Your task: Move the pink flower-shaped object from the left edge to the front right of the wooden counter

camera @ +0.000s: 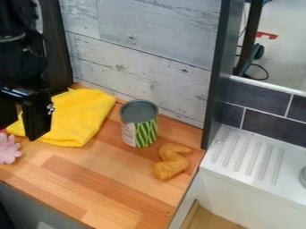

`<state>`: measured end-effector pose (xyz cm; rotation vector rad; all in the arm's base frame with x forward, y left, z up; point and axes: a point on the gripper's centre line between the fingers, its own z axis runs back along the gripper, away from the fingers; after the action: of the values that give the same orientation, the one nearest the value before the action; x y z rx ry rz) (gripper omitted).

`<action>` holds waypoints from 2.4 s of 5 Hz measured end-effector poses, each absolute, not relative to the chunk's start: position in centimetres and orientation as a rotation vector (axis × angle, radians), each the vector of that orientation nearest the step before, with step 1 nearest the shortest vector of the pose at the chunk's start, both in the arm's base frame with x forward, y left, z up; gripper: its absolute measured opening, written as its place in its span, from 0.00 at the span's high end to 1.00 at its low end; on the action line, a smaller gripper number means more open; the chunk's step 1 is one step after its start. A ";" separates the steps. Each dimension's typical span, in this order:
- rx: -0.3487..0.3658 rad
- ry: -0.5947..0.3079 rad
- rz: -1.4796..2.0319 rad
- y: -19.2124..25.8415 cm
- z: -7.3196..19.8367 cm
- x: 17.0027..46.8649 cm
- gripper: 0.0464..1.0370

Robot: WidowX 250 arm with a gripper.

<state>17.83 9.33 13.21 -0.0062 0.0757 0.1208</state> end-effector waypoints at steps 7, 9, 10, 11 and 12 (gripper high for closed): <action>0.105 0.010 0.601 20.7 6.5 20.8 0.04; 0.138 0.070 0.657 22.4 4.0 21.5 0.04; 0.155 0.121 0.664 23.1 2.8 21.4 0.04; 0.179 0.174 0.692 24.4 1.6 20.4 0.07; 0.169 0.199 0.687 24.5 1.1 20.0 0.32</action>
<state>20.04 24.50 1.14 0.1695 0.1992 0.6869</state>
